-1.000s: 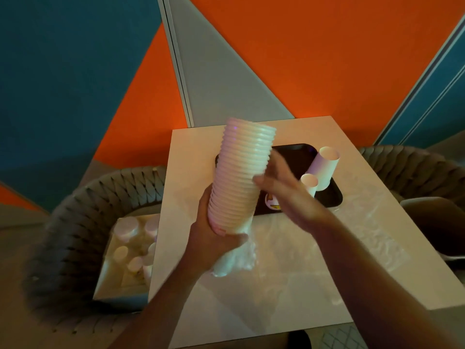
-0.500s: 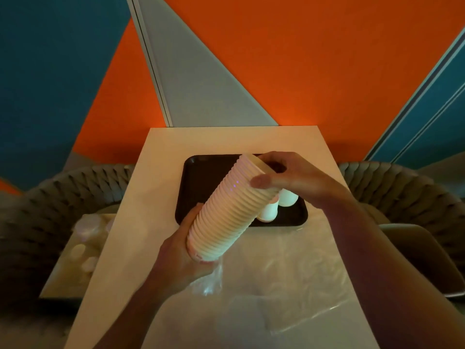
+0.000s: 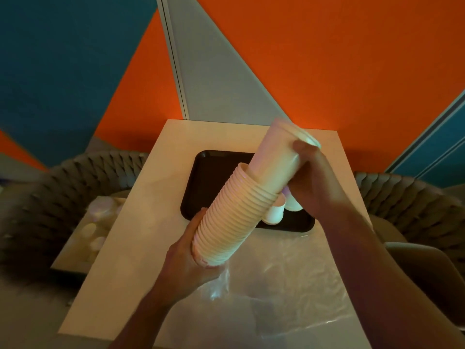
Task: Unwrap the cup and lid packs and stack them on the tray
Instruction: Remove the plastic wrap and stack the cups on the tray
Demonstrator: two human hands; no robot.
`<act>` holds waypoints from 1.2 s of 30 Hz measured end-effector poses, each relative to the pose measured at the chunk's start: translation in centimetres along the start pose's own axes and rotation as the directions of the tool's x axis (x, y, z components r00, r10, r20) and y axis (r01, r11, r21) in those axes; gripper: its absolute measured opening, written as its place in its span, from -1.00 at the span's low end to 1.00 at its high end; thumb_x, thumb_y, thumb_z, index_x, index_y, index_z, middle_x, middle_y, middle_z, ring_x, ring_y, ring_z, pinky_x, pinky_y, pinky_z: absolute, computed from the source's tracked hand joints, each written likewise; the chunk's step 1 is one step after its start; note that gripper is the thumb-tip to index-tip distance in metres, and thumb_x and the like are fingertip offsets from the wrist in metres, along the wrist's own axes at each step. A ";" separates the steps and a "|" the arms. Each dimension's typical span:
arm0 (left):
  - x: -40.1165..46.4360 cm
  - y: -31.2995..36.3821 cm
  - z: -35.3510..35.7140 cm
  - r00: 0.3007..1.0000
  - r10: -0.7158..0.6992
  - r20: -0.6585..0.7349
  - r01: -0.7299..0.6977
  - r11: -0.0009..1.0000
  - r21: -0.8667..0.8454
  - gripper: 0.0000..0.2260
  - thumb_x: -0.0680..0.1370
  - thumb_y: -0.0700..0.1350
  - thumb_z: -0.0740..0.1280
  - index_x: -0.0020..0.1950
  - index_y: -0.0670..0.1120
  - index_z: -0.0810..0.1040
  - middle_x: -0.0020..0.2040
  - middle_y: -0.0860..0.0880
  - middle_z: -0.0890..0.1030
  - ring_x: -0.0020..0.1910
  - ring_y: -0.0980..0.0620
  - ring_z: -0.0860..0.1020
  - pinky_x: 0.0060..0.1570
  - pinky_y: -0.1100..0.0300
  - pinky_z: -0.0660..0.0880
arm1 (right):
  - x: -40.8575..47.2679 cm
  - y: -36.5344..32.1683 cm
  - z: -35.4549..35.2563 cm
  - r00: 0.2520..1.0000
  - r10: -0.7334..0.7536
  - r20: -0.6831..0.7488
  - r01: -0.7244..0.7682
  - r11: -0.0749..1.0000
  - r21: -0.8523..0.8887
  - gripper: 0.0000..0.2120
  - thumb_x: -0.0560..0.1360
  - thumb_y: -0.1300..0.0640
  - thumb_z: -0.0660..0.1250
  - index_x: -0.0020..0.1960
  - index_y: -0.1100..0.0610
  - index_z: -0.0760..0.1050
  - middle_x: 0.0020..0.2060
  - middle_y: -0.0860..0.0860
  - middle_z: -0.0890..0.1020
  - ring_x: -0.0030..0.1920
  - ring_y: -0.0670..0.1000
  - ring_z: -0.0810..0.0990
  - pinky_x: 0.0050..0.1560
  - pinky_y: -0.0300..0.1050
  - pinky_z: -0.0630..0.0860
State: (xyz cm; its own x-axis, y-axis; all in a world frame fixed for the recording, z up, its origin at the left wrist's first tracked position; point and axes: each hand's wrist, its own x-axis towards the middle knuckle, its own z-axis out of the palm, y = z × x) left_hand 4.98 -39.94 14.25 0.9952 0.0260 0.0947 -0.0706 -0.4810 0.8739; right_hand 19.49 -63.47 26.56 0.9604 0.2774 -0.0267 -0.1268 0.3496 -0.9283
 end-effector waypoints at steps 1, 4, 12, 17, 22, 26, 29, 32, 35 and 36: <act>0.0 -0.1 0.0 1.000 0.006 0.009 -0.006 1.000 0.004 0.08 0.21 -0.03 0.70 0.51 0.41 0.10 0.35 0.44 0.38 0.34 0.39 0.39 0.19 0.48 0.42 | -0.2 0.6 0.5 1.000 0.012 0.000 -0.012 1.000 0.029 -0.34 0.38 0.02 0.44 0.37 0.33 0.43 0.15 0.25 0.58 0.19 0.19 0.59 0.19 0.16 0.50; -0.1 -0.2 -0.2 1.000 0.009 0.015 -0.009 1.000 -0.005 0.08 0.21 -0.01 0.69 0.53 0.37 0.11 0.37 0.41 0.39 0.35 0.36 0.40 0.21 0.46 0.43 | -0.8 1.7 1.7 0.998 0.052 -0.029 -0.051 0.998 0.025 -0.39 0.35 0.03 0.49 0.32 0.29 0.53 0.16 0.25 0.65 0.23 0.22 0.62 0.28 0.16 0.52; 0.1 -0.5 -1.9 1.000 0.004 0.027 -0.004 1.000 -0.028 0.06 0.22 -0.02 0.69 0.50 0.41 0.11 0.33 0.38 0.43 0.33 0.32 0.44 0.19 0.40 0.49 | -0.5 0.2 3.4 0.985 0.080 -0.151 -0.007 0.903 0.429 -0.33 0.51 -0.38 0.20 0.28 0.17 0.54 0.12 0.17 0.64 0.27 0.18 0.58 0.42 0.25 0.40; 0.4 -0.9 -2.6 1.000 -0.022 0.011 0.022 0.998 -0.065 0.01 0.22 -0.04 0.69 0.44 0.45 0.15 0.29 0.37 0.45 0.30 0.29 0.45 0.12 0.40 0.52 | -1.2 -1.0 2.1 0.978 0.063 -0.197 0.057 0.832 0.552 -0.42 0.36 -0.02 0.40 0.32 0.19 0.44 0.05 0.11 0.55 0.13 0.16 0.54 0.12 0.06 0.56; 0.8 -1.4 -3.0 0.996 -0.078 0.034 0.081 0.991 -0.110 0.03 0.22 -0.10 0.70 0.51 0.29 0.17 0.26 0.39 0.47 0.24 0.35 0.47 0.06 0.38 0.55 | -1.7 0.2 0.8 0.918 0.199 -0.342 -0.009 0.874 0.486 -0.36 0.48 -0.18 0.41 0.42 0.16 0.43 0.08 0.15 0.62 0.00 0.17 0.66 0.15 0.06 0.52; 1.0 -1.6 -3.2 0.995 -0.093 0.026 0.096 0.989 -0.115 0.04 0.21 -0.12 0.70 0.49 0.32 0.15 0.23 0.46 0.45 0.23 0.41 0.44 0.02 0.48 0.51 | -2.5 1.4 -1.0 0.880 0.288 -0.378 -0.082 0.875 0.478 -0.41 0.47 -0.15 0.39 0.39 0.13 0.42 0.10 0.20 0.58 -0.02 0.22 0.64 0.16 0.16 0.50; 0.8 -1.8 -3.2 0.994 -0.106 0.019 0.108 0.986 -0.124 0.04 0.21 -0.13 0.70 0.47 0.36 0.16 0.24 0.42 0.45 0.27 0.36 0.42 0.05 0.47 0.52 | -3.1 1.6 -1.5 0.876 0.297 -0.380 -0.152 0.918 0.366 -0.49 0.46 0.04 0.33 0.38 0.14 0.41 0.14 0.21 0.50 0.07 0.20 0.56 0.12 0.12 0.48; 0.6 -1.9 -3.2 0.995 -0.101 0.016 0.103 0.988 -0.118 0.01 0.21 -0.13 0.69 0.42 0.41 0.18 0.27 0.37 0.46 0.30 0.31 0.43 0.10 0.41 0.53 | -3.2 2.5 -1.7 0.805 0.187 -0.563 -0.240 0.971 -0.020 -0.59 0.55 0.07 0.34 0.37 0.06 0.39 0.17 0.11 0.49 0.09 0.10 0.56 0.06 0.11 0.57; 0.6 -1.7 -3.2 0.996 -0.093 0.014 0.094 0.990 -0.106 0.01 0.21 -0.13 0.69 0.39 0.43 0.16 0.27 0.35 0.46 0.29 0.29 0.44 0.07 0.46 0.52 | -3.4 2.7 -2.1 0.699 -0.150 -0.700 -0.257 0.860 -0.440 -0.53 0.49 -0.03 0.43 0.35 -0.03 0.39 0.15 0.05 0.54 -0.01 0.06 0.59 0.02 0.16 0.64; 0.7 -1.6 -3.2 0.996 -0.089 0.012 0.090 0.990 -0.105 0.01 0.21 -0.14 0.69 0.39 0.42 0.16 0.28 0.33 0.46 0.28 0.27 0.45 0.06 0.46 0.52 | -3.4 2.6 -2.4 0.692 -0.261 -0.673 -0.257 0.782 -0.568 -0.53 0.48 -0.05 0.43 0.33 -0.03 0.40 0.15 0.02 0.55 -0.02 0.07 0.60 -0.03 0.12 0.63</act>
State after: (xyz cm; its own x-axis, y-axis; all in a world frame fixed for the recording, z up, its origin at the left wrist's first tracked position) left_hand 5.57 -36.39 14.41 0.9982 0.0585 0.0107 0.0125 -0.3824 0.9239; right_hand 16.49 -65.67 23.38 0.8650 -0.5011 -0.0259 -0.2052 -0.3062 -0.9296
